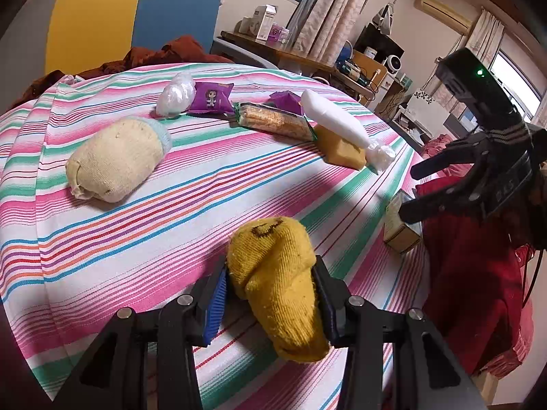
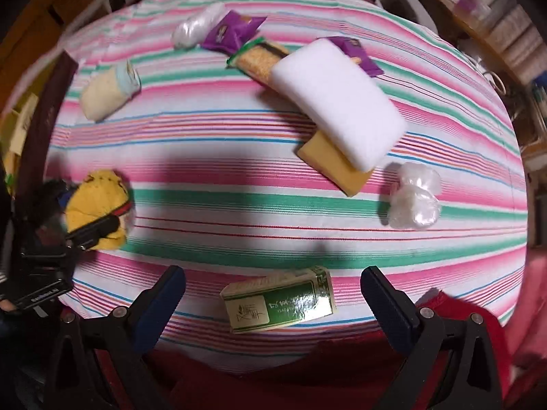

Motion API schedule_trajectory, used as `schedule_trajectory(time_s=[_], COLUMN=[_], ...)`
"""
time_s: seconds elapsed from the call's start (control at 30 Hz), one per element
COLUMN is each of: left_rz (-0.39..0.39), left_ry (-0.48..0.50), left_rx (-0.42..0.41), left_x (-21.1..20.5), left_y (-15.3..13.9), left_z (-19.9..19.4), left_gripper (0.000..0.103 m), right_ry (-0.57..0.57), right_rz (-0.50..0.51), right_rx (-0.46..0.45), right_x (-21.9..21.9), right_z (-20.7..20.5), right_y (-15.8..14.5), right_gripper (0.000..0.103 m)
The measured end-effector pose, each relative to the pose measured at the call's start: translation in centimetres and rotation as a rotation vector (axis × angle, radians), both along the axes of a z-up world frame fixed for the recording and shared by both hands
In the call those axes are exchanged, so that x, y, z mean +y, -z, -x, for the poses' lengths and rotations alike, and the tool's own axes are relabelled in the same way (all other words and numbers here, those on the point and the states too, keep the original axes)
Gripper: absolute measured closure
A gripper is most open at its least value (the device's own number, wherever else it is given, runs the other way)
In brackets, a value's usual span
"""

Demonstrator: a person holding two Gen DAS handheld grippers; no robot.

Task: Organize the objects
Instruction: 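Grasp the green tea box with the right tool while the left tool holds the sock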

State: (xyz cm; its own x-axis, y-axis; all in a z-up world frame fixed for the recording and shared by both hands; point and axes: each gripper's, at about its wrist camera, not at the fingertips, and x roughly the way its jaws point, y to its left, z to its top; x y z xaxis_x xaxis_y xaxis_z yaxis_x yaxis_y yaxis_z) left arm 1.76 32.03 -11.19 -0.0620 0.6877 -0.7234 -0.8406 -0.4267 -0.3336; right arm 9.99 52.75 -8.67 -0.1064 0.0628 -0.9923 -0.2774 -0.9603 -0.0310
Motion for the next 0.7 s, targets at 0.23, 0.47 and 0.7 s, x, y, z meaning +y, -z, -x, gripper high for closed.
schedule_trajectory(time_s=[0.23, 0.47, 0.7], left_rz=[-0.005, -0.010, -0.002], left_ry=[-0.001, 0.000, 0.007], left_rx=[-0.006, -0.012, 0.021], left_x=[0.0, -0.1, -0.1], left_y=[0.1, 0.2, 0.2], left_z=[-0.2, -0.1, -0.4], left_gripper=[0.056, 0.056, 0.056], right_ry=[-0.092, -0.185, -0.192], right_rz=[0.012, -0.039, -0.095], right_rx=[-0.154, -0.274, -0.248], right_x=[-0.4, -1.4, -0.9], right_z=[0.8, 1.1, 0.3], right_y=[2.4, 3.7, 3.5], right_gripper=[0.000, 0.002, 0.028])
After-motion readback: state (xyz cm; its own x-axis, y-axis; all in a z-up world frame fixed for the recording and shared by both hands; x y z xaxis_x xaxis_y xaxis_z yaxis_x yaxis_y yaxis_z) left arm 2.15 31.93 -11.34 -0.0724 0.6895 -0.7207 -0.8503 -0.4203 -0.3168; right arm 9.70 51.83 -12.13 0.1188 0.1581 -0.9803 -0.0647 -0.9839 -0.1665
